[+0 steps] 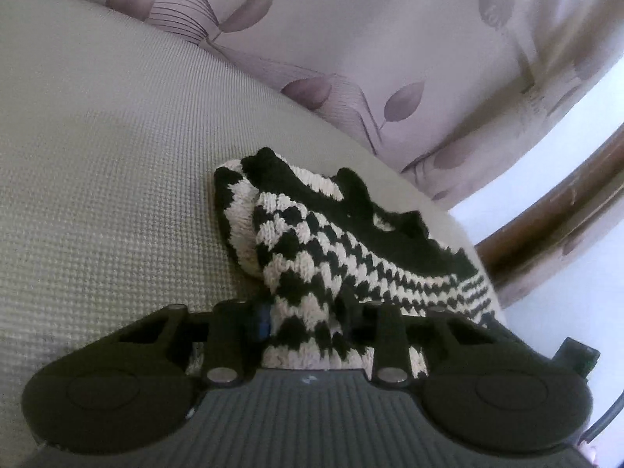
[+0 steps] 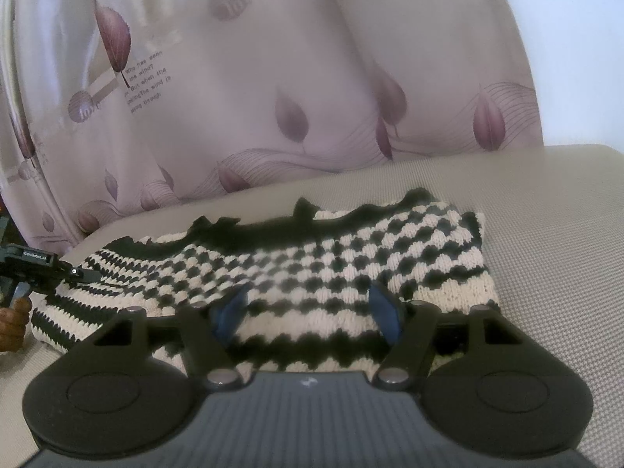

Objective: Fold small clothes

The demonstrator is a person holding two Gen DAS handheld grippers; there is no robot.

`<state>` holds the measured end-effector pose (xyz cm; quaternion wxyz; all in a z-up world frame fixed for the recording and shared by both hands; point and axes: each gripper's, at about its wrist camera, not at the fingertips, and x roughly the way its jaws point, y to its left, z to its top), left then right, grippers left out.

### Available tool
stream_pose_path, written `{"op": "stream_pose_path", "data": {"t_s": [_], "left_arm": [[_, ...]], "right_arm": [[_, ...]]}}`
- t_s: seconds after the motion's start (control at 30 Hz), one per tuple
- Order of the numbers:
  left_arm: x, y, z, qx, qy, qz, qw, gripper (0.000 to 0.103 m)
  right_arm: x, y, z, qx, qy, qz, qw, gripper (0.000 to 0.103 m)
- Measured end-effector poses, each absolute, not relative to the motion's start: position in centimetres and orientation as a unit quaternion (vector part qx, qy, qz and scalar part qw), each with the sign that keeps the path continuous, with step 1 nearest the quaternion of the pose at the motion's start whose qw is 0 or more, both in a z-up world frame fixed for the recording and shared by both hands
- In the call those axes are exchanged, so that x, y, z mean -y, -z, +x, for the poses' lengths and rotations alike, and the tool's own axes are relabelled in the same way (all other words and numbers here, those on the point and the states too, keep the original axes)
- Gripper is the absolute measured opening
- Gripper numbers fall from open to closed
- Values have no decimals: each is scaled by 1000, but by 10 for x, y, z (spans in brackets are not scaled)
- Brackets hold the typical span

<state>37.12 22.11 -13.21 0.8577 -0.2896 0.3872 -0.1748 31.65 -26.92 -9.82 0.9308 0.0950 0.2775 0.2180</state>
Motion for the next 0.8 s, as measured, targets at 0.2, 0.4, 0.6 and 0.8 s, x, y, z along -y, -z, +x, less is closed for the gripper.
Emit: {"op": "stream_pose_path", "data": {"t_s": [0.2, 0.4, 0.6, 0.8], "left_arm": [[-207, 129, 360, -353, 164, -239, 890, 43], [-183, 122, 353, -332, 138, -164, 919, 48], [-182, 123, 353, -327, 133, -156, 923, 48], [-176, 123, 349, -320, 127, -143, 928, 48]], "right_arm": [[267, 98, 317, -280, -216, 90, 931, 68], [258, 99, 318, -288, -204, 66, 933, 69], [245, 101, 321, -301, -194, 28, 933, 74], [240, 102, 323, -303, -197, 16, 932, 81]]}}
